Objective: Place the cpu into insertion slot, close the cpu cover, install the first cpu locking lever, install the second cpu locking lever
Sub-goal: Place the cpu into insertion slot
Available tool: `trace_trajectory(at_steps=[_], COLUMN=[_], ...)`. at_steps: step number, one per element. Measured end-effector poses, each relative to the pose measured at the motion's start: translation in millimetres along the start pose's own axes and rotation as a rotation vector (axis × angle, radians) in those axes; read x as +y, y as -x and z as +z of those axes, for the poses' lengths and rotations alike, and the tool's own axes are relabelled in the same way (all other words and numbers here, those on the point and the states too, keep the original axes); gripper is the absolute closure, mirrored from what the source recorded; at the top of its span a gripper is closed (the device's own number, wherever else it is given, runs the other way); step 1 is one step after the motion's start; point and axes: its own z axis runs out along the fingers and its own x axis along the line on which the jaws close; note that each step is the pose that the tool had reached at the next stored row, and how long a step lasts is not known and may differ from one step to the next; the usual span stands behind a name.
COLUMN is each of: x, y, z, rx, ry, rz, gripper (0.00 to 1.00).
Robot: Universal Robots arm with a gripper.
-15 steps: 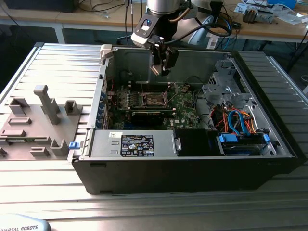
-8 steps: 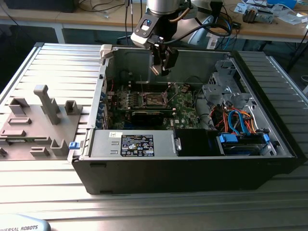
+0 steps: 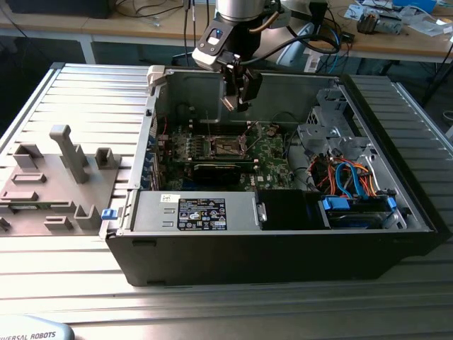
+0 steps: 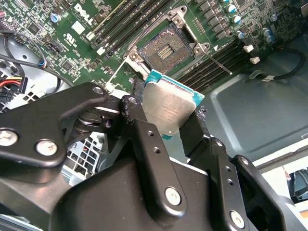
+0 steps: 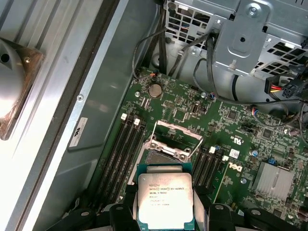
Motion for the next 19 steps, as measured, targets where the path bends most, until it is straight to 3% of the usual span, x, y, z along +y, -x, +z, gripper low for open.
trace_trajectory(at_steps=[19], x=[0.0], y=[0.0], z=[0.1], rx=[-0.0009], ry=[0.0002], rz=[0.012], gripper=[0.46])
